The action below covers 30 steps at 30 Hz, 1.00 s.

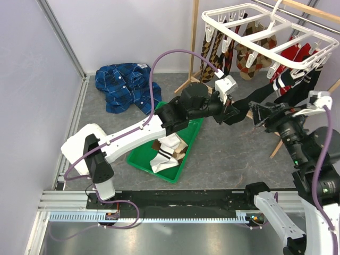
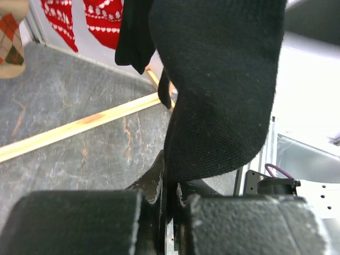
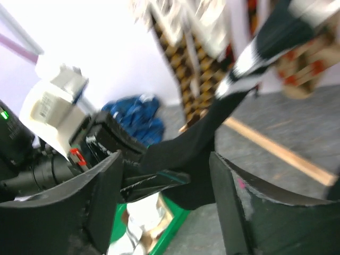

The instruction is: Remove the socks clipped to the hanger

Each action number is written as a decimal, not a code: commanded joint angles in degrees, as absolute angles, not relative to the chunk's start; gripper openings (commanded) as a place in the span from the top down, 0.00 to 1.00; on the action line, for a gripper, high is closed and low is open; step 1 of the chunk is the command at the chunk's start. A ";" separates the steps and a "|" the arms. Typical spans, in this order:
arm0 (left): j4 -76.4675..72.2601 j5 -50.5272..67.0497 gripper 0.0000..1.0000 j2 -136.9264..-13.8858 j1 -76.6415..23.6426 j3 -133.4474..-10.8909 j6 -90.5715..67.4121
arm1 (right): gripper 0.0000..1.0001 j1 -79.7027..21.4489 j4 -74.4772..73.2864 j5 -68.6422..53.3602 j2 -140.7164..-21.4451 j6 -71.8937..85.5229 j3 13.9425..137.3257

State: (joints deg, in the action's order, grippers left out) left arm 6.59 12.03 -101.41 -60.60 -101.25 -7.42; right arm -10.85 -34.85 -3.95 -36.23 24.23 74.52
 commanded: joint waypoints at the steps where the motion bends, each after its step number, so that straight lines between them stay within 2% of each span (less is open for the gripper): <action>1: 6.77 10.11 0.98 -98.61 -59.15 -102.13 -11.25 | 0.22 -10.72 -39.27 7.20 -36.73 18.82 81.99; 13: 9.93 10.63 0.98 -97.47 -57.13 -102.66 -14.41 | 0.20 -10.99 -48.43 18.28 -50.88 13.62 105.63; 18: 10.81 10.55 0.98 -96.68 -57.22 -101.87 -14.33 | 0.23 -11.07 -48.43 16.44 -53.96 16.69 107.23; 23: 10.46 10.90 0.98 -95.71 -57.22 -100.29 -14.33 | 0.25 -11.07 -48.34 23.09 -55.28 20.30 106.00; 30: 8.00 12.92 0.98 -95.27 -57.13 -98.62 -15.38 | 0.27 -10.99 -42.46 25.75 -54.85 27.33 102.14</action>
